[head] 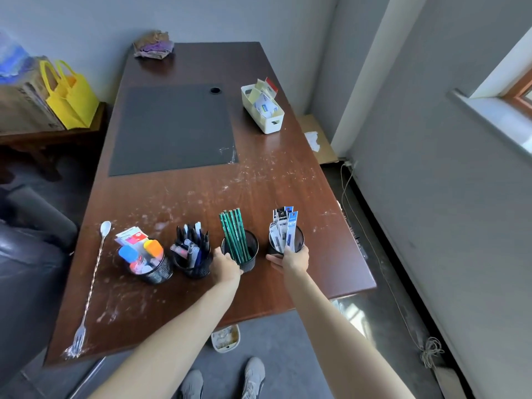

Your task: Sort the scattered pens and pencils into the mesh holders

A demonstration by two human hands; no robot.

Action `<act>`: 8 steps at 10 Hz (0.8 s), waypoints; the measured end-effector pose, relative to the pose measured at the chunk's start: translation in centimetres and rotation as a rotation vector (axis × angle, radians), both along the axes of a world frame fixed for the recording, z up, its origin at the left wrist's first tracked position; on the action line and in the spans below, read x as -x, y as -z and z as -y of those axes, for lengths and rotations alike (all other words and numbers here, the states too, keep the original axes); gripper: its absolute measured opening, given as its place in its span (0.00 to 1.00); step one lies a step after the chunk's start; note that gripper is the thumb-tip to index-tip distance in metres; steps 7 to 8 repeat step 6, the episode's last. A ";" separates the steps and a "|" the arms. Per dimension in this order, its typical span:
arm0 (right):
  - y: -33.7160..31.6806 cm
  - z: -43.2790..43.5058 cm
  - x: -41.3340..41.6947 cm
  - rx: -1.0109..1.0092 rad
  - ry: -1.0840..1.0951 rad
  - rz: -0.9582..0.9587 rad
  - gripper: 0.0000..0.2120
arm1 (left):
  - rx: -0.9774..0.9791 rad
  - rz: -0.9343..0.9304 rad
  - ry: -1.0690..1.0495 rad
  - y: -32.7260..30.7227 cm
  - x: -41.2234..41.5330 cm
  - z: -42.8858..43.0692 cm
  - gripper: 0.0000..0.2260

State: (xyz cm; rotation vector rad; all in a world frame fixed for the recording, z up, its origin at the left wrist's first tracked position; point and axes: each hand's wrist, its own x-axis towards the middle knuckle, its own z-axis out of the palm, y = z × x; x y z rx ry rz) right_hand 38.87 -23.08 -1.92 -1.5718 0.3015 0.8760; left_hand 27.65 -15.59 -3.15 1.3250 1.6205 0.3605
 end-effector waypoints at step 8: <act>-0.7 0.6 1.0 0.016 -0.033 -0.053 0.28 | 0.266 0.306 -0.265 -0.2 0.9 1.7 0.19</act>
